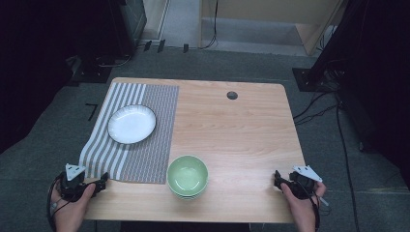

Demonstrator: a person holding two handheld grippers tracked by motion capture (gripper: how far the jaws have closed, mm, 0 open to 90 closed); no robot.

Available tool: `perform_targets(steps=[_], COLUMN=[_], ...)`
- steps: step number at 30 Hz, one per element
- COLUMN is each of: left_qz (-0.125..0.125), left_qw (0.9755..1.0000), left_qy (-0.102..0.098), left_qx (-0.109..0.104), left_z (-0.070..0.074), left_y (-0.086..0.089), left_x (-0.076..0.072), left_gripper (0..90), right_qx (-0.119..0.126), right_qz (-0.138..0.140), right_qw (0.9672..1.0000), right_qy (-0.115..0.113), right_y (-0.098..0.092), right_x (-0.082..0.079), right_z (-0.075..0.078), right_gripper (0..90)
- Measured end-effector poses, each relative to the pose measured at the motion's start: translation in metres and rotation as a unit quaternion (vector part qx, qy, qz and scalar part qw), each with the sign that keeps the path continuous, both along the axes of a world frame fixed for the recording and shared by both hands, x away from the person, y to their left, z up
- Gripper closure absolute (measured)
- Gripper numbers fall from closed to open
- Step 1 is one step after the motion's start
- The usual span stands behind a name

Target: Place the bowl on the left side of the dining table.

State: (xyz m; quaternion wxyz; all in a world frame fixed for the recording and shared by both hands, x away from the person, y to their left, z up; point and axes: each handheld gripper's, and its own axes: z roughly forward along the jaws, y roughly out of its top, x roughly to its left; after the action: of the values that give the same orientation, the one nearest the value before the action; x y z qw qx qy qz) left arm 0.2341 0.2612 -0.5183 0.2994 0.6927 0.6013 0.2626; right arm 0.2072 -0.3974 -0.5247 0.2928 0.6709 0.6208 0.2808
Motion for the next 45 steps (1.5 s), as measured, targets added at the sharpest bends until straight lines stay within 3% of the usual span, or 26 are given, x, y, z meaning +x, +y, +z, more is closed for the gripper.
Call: perform_targets(steps=[13, 15, 45], left_qz=[0.0, -0.002, 0.0], left_qw=[1.0, 1.0, 1.0], left_qy=[0.0, 0.0, 0.001], left_qx=[0.0, -0.001, 0.0], left_z=[-0.0001, -0.0001, 0.0002], left_y=[-0.0002, 0.0004, -0.0002], left_x=[0.0001, 0.0003, 0.0017], left_gripper=[9.3, 9.3, 9.3], right_qx=[0.01, 0.008, 0.007], right_qz=[0.018, 0.009, 0.003], right_qw=[0.9998, 0.9999, 1.0], right_qy=[0.001, -0.004, -0.002], right_y=[-0.0024, -0.0048, -0.0004], right_x=[0.0003, -0.0001, 0.0011], right_z=[0.0001, 0.0003, 0.0002], right_gripper=[19.6, 25.9, 22.0])
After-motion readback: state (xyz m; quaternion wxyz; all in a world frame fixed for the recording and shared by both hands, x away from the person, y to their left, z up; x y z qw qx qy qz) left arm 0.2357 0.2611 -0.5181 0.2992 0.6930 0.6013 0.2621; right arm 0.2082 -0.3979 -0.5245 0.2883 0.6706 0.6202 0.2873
